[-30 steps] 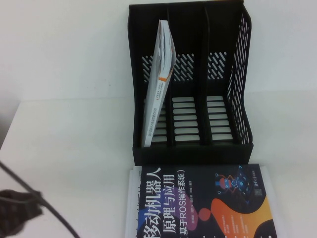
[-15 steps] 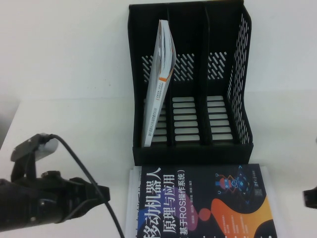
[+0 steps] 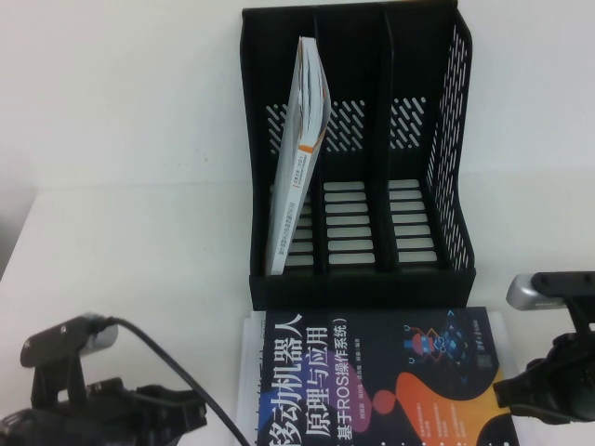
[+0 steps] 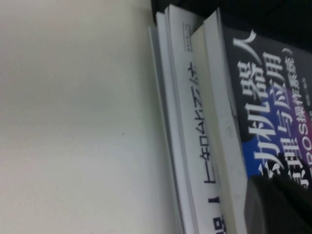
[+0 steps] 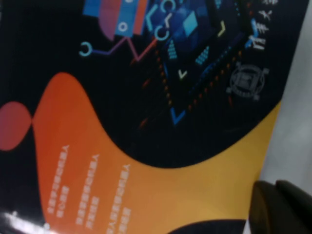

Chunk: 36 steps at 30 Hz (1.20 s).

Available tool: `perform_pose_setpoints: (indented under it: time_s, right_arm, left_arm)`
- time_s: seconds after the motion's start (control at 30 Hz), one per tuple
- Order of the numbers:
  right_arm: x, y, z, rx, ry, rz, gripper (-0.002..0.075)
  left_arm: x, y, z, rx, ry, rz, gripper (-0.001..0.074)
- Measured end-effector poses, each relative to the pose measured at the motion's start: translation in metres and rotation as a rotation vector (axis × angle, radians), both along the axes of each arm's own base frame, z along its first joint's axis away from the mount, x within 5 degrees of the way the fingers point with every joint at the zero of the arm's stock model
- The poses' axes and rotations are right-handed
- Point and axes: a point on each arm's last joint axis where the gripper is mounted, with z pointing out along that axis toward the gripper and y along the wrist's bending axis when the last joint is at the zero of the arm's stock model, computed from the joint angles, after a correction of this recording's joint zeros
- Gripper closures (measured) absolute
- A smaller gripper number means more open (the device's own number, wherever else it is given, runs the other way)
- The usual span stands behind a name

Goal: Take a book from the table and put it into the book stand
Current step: Push book with right arm

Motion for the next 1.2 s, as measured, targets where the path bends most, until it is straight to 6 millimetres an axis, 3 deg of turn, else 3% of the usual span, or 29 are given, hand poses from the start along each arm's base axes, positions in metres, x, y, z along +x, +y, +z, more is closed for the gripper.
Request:
perform_pose_setpoints:
  time_s: [0.27,1.03,1.2]
  right_arm:
    - [0.005,0.004,-0.01,0.009,0.02,-0.032,0.0725]
    - [0.006,0.004,-0.012,0.011,0.018,-0.041,0.0725]
    - [0.006,0.004,-0.012,0.012,0.018,-0.042,0.0725]
  left_arm:
    - [-0.001,0.003,-0.003,0.027,-0.005,0.023,0.0738]
    - [-0.003,0.01,0.007,-0.005,-0.038,0.108,0.0738]
    - [0.002,0.015,0.023,0.0,-0.108,0.172,0.0738]
